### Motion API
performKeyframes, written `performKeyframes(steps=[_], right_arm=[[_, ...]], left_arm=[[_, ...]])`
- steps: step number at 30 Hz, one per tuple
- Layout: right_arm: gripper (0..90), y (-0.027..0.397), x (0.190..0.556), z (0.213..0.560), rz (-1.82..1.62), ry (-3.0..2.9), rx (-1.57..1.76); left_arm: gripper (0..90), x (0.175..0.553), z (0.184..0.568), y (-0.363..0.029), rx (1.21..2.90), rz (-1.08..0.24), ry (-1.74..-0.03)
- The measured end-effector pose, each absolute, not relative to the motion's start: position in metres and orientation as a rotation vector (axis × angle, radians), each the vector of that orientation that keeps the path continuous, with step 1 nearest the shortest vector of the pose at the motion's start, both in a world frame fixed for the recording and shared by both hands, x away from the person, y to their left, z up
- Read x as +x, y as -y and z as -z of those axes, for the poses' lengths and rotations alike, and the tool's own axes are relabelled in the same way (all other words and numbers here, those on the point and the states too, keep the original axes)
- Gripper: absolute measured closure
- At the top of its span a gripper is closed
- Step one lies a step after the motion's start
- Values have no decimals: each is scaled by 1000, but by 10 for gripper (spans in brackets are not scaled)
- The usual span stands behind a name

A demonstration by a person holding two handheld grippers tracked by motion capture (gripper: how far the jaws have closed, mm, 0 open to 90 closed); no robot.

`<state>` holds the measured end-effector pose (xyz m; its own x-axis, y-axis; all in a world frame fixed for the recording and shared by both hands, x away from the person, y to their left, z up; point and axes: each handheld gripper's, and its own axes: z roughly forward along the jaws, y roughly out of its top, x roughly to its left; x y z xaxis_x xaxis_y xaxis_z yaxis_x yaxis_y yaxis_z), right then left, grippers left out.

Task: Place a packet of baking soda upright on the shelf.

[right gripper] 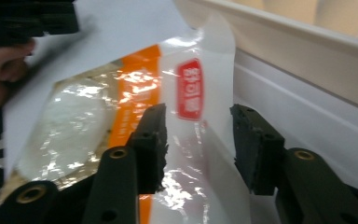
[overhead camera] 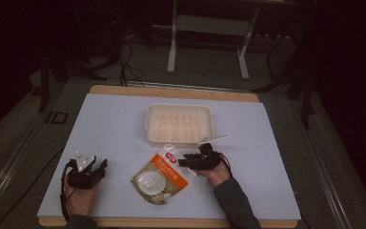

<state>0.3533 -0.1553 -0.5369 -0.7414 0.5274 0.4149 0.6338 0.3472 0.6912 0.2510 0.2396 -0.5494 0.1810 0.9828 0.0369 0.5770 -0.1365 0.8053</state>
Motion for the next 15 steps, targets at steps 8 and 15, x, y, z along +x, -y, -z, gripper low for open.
performKeyframes(steps=[8,15], right_arm=[[593,154,353,538,1336,2446,-1031],[521,145,354,547,1251,2502,-1034]], left_arm=[[546,251,550,-239,1803,-789,-1472],[546,251,549,-239,1804,-790,-1470]])
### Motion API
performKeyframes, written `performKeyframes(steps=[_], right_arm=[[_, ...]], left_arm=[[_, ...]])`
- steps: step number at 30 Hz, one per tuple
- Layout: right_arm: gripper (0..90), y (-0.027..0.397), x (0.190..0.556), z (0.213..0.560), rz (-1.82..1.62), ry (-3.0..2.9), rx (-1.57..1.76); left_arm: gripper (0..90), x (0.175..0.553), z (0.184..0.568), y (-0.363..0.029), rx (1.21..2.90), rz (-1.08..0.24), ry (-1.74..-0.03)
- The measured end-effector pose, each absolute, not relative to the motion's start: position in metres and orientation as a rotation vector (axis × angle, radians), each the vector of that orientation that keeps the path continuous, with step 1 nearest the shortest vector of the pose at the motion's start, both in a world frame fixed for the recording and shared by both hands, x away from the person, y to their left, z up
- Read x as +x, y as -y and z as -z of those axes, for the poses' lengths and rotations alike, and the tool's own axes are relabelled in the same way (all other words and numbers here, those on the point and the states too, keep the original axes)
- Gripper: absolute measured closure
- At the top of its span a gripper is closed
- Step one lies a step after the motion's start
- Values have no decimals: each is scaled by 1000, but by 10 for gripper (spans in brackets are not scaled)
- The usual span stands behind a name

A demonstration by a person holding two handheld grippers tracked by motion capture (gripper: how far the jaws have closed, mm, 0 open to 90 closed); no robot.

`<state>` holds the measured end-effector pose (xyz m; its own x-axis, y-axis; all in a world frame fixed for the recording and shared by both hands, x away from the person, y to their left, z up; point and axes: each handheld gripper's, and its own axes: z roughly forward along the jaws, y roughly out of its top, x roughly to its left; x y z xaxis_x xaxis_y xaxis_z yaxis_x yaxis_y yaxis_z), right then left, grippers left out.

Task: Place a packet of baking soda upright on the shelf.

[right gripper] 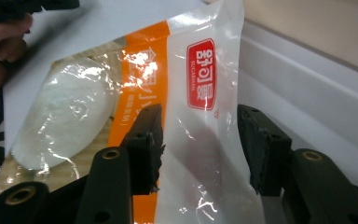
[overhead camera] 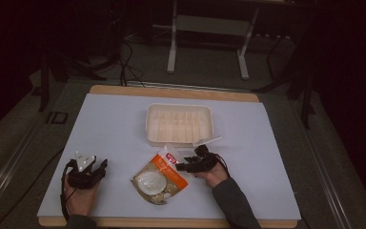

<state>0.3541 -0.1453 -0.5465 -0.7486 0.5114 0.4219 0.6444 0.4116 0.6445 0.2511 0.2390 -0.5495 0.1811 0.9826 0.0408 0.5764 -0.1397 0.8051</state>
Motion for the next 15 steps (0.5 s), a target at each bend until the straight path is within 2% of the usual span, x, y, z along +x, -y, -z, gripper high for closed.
performKeyframes(steps=[7,11,13,14,15], right_arm=[[576,138,354,547,1227,2513,-1005],[740,137,356,545,1182,2548,-1047],[799,137,358,545,1166,2556,-1069],[799,137,358,545,1166,2556,-1069],[843,136,357,544,1148,2582,-1078]], left_arm=[[545,251,550,-238,1804,-792,-1468],[545,251,549,-238,1804,-792,-1468],[545,251,549,-238,1804,-791,-1469],[545,251,549,-238,1804,-791,-1469],[545,251,549,-238,1803,-789,-1468]])
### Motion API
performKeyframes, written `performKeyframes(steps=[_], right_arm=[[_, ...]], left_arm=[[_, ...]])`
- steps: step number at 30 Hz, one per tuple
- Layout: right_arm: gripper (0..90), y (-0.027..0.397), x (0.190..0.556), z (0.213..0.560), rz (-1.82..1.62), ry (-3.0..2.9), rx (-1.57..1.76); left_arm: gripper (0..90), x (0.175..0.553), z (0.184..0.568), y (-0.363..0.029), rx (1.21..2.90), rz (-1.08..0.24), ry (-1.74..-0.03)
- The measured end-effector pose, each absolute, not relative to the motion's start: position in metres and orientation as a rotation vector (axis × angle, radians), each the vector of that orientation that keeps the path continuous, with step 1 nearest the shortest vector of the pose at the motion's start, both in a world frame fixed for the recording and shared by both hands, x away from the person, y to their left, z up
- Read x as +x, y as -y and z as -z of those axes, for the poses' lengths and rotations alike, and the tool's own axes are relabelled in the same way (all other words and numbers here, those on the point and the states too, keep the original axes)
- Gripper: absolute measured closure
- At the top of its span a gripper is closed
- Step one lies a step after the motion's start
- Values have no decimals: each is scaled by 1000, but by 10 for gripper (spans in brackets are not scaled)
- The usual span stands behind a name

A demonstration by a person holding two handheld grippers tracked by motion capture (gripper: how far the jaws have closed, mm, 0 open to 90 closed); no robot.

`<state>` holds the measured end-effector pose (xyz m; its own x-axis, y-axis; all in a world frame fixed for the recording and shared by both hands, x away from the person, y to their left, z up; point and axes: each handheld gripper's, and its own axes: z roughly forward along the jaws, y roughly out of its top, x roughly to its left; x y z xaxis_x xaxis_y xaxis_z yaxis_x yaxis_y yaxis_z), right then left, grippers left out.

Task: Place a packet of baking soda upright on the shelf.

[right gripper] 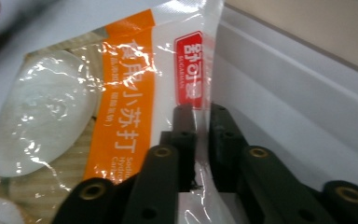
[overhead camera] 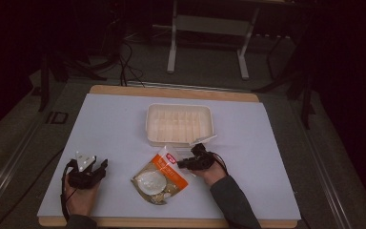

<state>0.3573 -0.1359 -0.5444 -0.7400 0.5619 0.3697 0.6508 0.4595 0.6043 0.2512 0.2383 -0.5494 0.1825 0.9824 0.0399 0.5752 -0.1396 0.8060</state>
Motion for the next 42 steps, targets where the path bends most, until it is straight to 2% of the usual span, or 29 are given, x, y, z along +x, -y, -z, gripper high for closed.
performKeyframes(steps=[4,25,42], right_arm=[[893,133,355,542,1123,2635,-1076],[900,131,346,516,1087,2666,-1085],[900,136,339,467,1248,2527,-936]], left_arm=[[545,251,549,-238,1802,-789,-1468],[545,251,549,-238,1802,-787,-1468],[543,251,549,-238,1802,-790,-1470]])
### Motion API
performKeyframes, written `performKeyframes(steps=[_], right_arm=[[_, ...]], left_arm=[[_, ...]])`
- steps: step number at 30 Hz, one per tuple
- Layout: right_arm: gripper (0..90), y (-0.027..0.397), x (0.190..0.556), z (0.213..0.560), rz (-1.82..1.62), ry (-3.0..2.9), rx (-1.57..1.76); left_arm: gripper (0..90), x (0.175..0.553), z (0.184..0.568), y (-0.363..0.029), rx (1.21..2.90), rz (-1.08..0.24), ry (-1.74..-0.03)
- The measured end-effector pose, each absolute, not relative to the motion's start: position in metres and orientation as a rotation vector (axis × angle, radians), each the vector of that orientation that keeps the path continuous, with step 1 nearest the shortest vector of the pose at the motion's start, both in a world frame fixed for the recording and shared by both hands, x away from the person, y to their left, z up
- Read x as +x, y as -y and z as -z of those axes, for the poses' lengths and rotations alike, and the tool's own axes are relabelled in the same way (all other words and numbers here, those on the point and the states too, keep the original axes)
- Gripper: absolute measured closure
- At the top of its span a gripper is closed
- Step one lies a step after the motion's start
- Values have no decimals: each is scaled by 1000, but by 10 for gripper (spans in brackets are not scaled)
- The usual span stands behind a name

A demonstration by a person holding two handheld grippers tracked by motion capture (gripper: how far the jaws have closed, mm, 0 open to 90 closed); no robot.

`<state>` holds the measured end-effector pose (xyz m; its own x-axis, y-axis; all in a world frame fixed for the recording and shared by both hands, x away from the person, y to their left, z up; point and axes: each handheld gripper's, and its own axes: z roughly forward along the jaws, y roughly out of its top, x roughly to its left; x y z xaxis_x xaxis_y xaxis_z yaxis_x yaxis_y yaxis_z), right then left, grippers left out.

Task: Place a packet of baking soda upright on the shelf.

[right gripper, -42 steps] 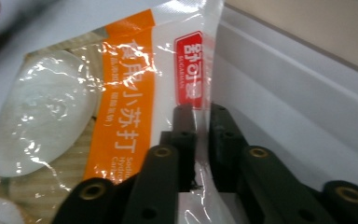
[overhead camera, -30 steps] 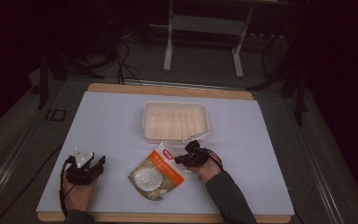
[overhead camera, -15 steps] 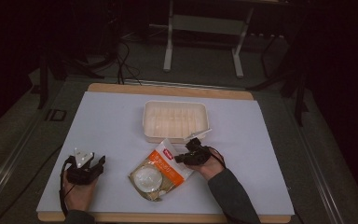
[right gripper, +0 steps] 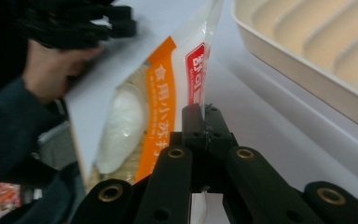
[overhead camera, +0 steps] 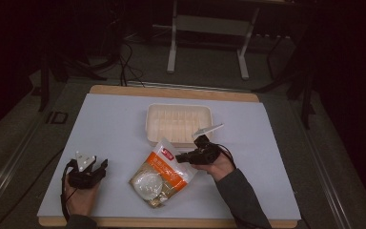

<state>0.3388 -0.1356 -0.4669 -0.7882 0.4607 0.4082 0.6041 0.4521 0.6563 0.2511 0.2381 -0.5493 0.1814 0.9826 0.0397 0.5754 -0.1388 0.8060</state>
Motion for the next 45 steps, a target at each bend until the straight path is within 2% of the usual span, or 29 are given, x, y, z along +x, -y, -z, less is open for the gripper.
performKeyframes(steps=[45], right_arm=[[900,108,299,405,1431,2488,-638]], left_arm=[[542,251,549,-239,1798,-789,-1466]])
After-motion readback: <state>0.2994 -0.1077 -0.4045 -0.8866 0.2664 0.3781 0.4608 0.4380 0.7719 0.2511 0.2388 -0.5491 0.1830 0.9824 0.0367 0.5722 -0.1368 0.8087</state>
